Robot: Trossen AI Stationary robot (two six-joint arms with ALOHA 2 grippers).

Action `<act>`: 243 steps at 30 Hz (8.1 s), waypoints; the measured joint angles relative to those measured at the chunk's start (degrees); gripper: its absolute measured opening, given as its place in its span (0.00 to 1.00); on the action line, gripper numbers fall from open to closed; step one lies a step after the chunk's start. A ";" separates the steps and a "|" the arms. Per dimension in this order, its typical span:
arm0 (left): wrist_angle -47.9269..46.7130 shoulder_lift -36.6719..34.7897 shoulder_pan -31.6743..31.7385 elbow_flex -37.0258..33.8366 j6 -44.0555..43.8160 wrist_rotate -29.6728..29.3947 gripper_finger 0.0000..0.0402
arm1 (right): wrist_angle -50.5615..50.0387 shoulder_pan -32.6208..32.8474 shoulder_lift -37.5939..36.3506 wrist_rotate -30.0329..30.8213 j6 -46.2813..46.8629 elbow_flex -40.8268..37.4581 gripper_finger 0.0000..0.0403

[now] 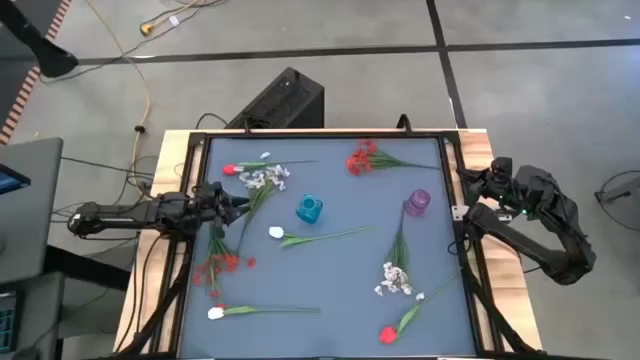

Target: Sort flowers into vase by color

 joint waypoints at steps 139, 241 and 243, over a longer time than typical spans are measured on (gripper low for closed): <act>-6.49 47.87 12.55 39.24 13.38 16.15 0.35 | 53.52 41.81 75.62 -16.41 1.62 29.39 0.09; -20.02 48.02 8.06 39.15 3.10 1.68 0.35 | 24.45 45.47 78.98 -3.95 -51.78 32.43 0.05; -20.02 48.02 8.06 39.17 3.92 1.68 0.35 | 32.88 42.01 76.44 -10.59 -45.89 31.42 0.05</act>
